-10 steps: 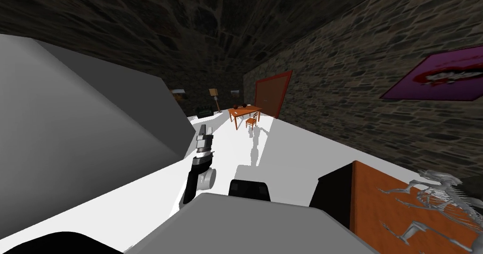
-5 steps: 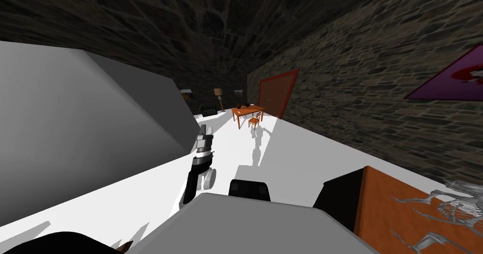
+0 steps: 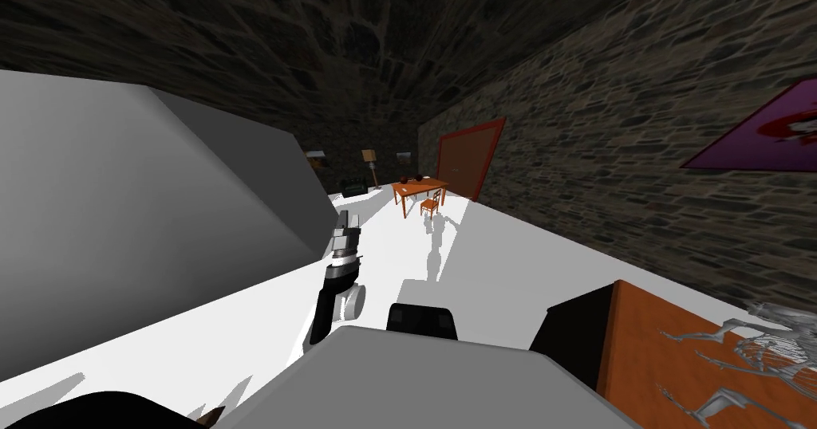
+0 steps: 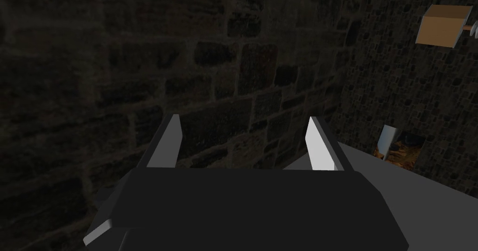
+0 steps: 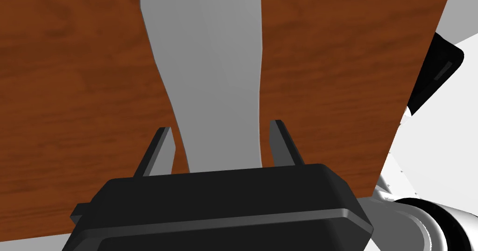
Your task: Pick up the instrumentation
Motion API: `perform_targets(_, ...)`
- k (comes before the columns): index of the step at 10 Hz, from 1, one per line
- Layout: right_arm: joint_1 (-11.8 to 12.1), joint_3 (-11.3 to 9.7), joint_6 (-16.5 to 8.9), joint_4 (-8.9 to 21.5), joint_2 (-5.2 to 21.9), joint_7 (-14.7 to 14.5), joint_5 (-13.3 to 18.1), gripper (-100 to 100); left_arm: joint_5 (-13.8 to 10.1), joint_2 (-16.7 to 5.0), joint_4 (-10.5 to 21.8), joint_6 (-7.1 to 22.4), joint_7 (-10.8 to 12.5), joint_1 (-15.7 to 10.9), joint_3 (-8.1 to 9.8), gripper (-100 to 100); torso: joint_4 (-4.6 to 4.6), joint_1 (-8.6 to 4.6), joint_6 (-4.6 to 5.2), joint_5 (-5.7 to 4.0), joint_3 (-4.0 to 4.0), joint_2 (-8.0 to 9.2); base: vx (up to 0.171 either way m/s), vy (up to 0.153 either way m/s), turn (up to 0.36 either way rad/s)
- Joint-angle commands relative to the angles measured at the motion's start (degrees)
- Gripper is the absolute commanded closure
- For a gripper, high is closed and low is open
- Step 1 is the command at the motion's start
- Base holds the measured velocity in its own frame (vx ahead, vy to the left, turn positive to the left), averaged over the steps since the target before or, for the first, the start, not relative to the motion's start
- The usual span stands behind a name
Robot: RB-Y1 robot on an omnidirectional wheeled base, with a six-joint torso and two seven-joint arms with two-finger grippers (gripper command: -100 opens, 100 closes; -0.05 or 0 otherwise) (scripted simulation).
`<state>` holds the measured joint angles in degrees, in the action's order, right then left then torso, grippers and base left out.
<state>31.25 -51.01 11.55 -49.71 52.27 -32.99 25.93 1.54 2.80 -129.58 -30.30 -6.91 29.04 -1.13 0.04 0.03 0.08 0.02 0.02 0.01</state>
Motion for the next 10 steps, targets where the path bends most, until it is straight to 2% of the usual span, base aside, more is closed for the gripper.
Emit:
perform_targets(1, 0.0, 0.0, 0.0, 0.0, 0.0, 0.0, 0.0, 100, 0.0, 0.0, 0.0, 0.0, 0.0, 0.0, 0.00, 0, 0.00, 0.00, 0.00, 0.00, 0.00, 0.00, 0.000, 0.000, 0.000)
perform_targets(2, 0.0, 0.0, 0.0, 0.0, 0.0, 0.0, 0.0, 0, 0.0, 0.0, 0.0, 0.0, 0.0, 0.0, 0.00, 0, 0.00, 0.00, 0.00, 0.00, 0.00, 0.00, 0.000, 0.000, 0.000)
perform_targets(3, 1.0, 0.5, 0.2, -1.1, 1.3, -1.8, -1.0, 100, 0.0, 0.0, 0.0, 0.0, 0.0, 0.0, 0.00, 0, 0.00, 0.01, 0.00, 0.01, 0.00, -0.01, 0.021, -0.024, -0.159)
perform_targets(8, 3.6, 1.5, 0.8, -3.9, 4.2, -6.4, -3.6, 100, 0.0, 0.0, 0.0, 0.0, 0.0, 0.0, 0.00, 0, -0.07, 0.06, 0.01, 0.06, -0.16, -0.27, 0.060, 0.000, -0.102)
perform_targets(9, 3.3, 1.5, 0.7, -3.5, 3.8, -5.7, -3.3, 100, 0.0, 0.0, 0.0, 0.0, 0.0, 0.0, 0.00, 0, -0.07, 0.10, 0.00, 0.06, -0.17, -0.28, 0.030, 0.009, -0.019)
perform_targets(10, 3.4, 1.6, 0.8, -3.5, 3.8, -6.0, -3.4, 0, 0.0, 0.0, 0.0, 0.0, 0.0, 0.0, 0.00, 0, -0.05, 0.09, -0.03, 0.05, -0.11, -0.18, 0.005, 0.002, 0.004)
